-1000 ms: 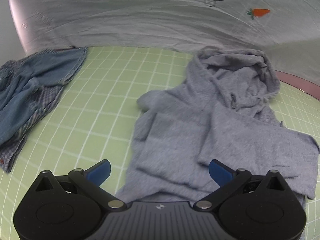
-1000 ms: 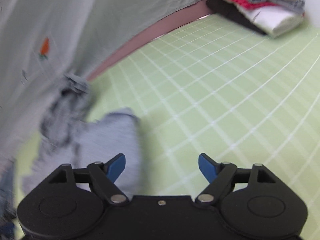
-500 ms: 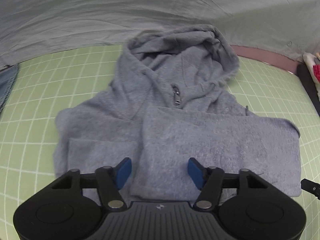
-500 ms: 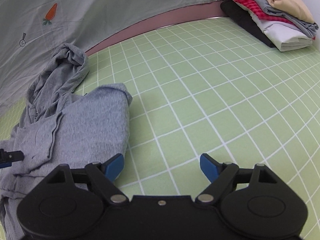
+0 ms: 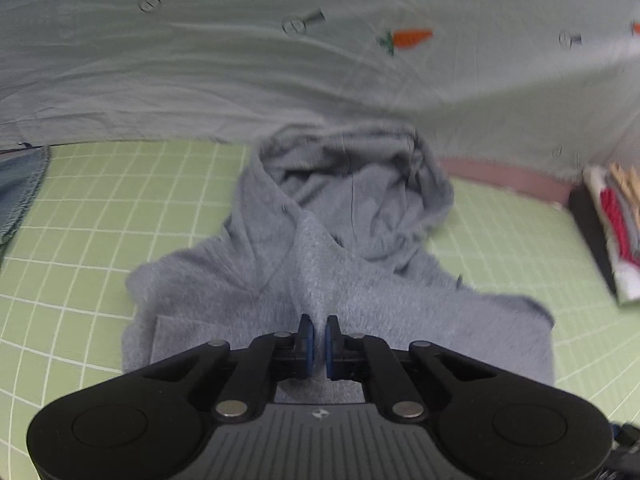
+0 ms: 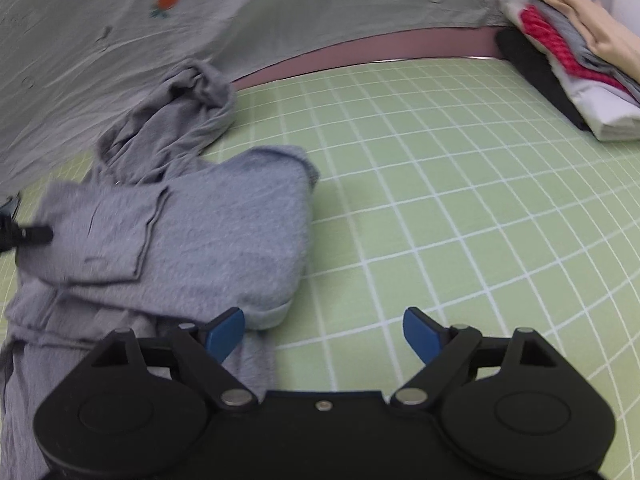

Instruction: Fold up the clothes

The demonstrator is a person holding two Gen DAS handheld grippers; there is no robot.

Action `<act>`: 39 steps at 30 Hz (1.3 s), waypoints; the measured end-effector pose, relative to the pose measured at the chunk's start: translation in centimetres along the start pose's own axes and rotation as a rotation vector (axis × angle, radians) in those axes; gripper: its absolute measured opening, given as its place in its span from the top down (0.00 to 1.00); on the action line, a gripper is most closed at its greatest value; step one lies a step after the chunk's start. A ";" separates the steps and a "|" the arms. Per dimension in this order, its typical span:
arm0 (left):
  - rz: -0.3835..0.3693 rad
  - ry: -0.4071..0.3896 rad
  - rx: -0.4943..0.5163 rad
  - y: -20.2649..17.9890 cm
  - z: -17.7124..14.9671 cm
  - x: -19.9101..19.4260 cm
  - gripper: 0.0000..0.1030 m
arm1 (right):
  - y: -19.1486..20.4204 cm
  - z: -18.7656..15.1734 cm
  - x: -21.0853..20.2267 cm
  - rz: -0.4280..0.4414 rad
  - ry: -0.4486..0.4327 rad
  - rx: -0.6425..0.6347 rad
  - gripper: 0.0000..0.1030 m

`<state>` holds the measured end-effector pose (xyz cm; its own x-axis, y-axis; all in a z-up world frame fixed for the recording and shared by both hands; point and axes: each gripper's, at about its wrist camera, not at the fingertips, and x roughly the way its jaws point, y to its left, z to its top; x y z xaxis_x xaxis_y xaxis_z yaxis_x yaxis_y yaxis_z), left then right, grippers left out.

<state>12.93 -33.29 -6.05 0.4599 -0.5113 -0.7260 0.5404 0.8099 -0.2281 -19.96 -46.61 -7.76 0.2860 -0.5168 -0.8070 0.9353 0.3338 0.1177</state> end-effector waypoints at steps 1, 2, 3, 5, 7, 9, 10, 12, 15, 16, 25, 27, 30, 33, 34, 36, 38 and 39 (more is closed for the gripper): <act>-0.002 -0.020 -0.015 0.1 0.3 -0.8 0.94 | 0.5 0.0 0.0 0.010 0.000 -0.025 0.15; -0.006 -0.040 -0.034 0.3 0.7 -1.6 0.94 | 1.0 0.1 0.1 0.015 0.001 -0.051 0.14; -0.011 -0.059 -0.054 0.5 1.0 -2.4 0.94 | 1.6 0.2 0.3 0.010 0.003 -0.082 0.13; -0.019 -0.098 -0.097 1.1 1.7 -4.1 0.94 | 2.8 0.3 1.1 -0.021 -0.004 -0.155 0.13; -0.026 -0.136 -0.145 2.0 2.4 -5.8 0.95 | 3.9 0.5 1.8 -0.062 -0.021 -0.224 0.13; -0.017 -0.182 -0.175 3.0 2.8 -7.6 0.95 | 4.4 0.9 2.2 -0.109 -0.049 -0.259 0.13; -0.007 -0.202 -0.189 3.7 2.8 -8.5 0.95 | 4.4 1.2 2.3 -0.121 -0.057 -0.262 0.13; 0.046 -0.224 -0.191 5.1 2.4 -9.6 0.95 | 4.4 1.5 2.3 -0.137 -0.069 -0.264 0.13; 0.159 -0.196 -0.194 7.6 0.9 -9.3 0.94 | 4.4 1.1 2.0 -0.122 -0.068 -0.259 0.12; 0.199 -0.159 -0.204 8.6 0.0 -8.4 0.94 | 4.5 0.7 2.1 -0.115 -0.057 -0.263 0.12; 0.273 0.003 -0.278 12.0 -4.3 -4.2 0.78 | 5.5 0.0 1.9 -0.091 0.007 -0.263 0.12; 0.254 0.001 -0.248 11.1 -4.3 -4.1 0.71 | 5.1 0.3 1.1 -0.067 0.006 -0.212 0.12; 0.255 -0.001 -0.215 10.0 -4.3 -3.7 0.68 | 4.4 0.5 -0.5 -0.017 -0.029 -0.140 0.12; 0.273 -0.004 -0.193 9.2 -4.3 -3.3 0.57 | 4.1 0.7 -1.9 0.020 -0.069 -0.110 0.12; 0.279 -0.004 -0.186 8.9 -4.3 -3.2 0.56 | 3.9 0.8 -2.2 0.016 -0.083 -0.102 0.12; 0.335 0.013 -0.193 9.4 -4.2 -2.8 0.56 | 3.4 1.0 -2.5 -0.012 -0.098 -0.078 0.12; 0.415 0.034 -0.193 10.4 -4.2 -2.6 0.56 | 2.7 1.2 -2.5 -0.045 -0.103 -0.048 0.12; 0.434 0.033 -0.204 11.0 -4.2 -2.8 0.56 | 2.3 1.3 -2.3 -0.059 -0.097 -0.028 0.12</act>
<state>14.63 -21.74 -9.20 0.5879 -0.1063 -0.8019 0.1522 0.9882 -0.0194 -18.15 -45.67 -4.90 0.2504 -0.6096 -0.7521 0.9453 0.3216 0.0541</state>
